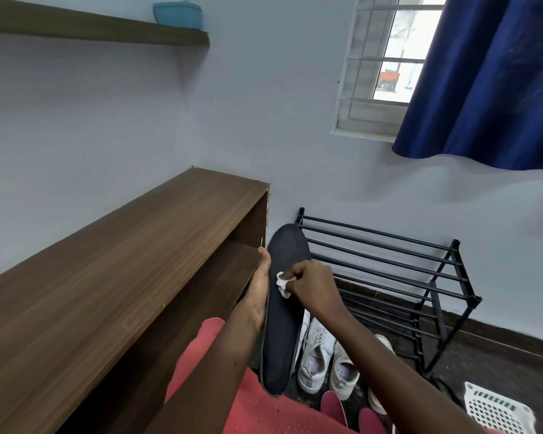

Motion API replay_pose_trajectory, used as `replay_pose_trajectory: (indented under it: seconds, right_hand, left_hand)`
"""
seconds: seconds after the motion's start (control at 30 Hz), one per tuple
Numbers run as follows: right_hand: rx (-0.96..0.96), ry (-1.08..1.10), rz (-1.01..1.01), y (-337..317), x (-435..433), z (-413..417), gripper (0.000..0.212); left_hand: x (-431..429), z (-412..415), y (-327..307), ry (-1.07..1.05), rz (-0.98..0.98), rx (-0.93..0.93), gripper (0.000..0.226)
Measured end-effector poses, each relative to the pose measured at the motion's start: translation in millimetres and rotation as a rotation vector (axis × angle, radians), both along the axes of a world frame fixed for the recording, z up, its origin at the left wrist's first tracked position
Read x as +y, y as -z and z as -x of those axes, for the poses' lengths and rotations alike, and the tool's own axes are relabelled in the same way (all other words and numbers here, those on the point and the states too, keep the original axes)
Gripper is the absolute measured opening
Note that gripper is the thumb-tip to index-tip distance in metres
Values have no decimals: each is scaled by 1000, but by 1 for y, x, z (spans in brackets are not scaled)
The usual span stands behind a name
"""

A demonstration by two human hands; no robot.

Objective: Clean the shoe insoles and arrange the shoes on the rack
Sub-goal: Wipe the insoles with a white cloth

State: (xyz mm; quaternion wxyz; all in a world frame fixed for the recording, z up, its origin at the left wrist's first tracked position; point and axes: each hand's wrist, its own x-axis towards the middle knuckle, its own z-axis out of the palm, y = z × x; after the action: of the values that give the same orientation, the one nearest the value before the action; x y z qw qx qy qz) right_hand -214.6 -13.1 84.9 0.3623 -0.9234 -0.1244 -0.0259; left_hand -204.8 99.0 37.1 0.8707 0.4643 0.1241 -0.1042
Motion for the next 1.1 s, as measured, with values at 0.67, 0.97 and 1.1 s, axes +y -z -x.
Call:
replay_pose_trajectory:
  seconds: [0.67, 0.97, 1.1]
  right_hand:
    - [3, -38, 208, -6, 6, -12, 26]
    - [-166, 168, -86, -21, 0, -47, 24]
    - [-165, 177, -149, -20, -1, -41, 25]
  left_hand:
    - [5, -1, 4, 36, 54, -6, 78]
    - [-3, 10, 2, 226, 234, -37, 89]
    - [0, 16, 1, 235, 261, -74, 75]
